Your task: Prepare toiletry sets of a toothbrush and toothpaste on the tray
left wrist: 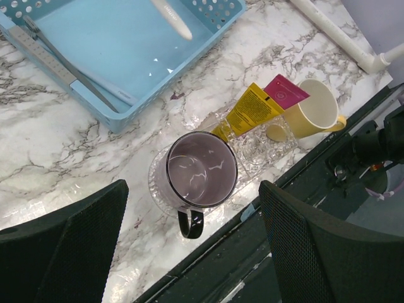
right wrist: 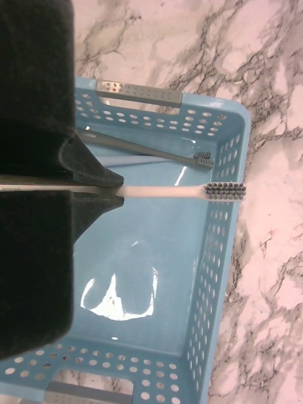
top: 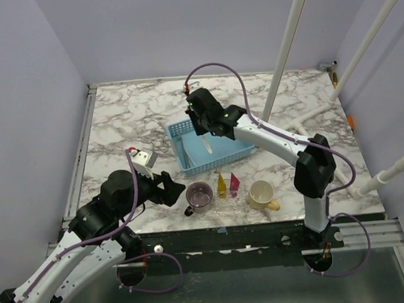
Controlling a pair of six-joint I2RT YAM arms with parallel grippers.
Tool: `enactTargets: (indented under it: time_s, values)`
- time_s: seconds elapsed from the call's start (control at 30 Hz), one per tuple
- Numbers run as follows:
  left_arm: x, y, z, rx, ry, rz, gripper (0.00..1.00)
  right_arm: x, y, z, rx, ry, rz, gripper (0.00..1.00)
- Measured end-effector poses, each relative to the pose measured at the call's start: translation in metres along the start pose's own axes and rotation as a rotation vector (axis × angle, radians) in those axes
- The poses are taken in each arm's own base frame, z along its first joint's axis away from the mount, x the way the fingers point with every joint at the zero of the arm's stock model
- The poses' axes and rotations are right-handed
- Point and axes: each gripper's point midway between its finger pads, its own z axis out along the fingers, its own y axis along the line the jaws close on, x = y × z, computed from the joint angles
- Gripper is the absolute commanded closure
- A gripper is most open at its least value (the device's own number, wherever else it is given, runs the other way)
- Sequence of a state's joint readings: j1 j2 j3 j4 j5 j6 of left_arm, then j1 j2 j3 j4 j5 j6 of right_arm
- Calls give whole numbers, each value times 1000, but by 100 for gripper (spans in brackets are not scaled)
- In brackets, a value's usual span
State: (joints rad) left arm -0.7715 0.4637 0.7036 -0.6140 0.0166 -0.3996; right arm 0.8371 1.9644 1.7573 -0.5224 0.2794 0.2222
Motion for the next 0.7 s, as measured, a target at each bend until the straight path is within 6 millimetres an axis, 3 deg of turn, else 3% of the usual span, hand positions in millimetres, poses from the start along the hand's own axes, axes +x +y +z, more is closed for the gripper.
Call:
enactTargets:
  time_s: [0.37, 0.53, 0.7]
  values:
    - [2, -14, -4, 80, 11, -4, 15, -34, 15, -98, -224, -118, 55, 99]
    - [0, -31, -12, 164, 17, -26, 14, -27, 30, -148, -394, -124, 70, 99]
    - [-16, -56, -27, 279, -5, -45, 14, 1, 44, -191, -563, -80, 61, 99]
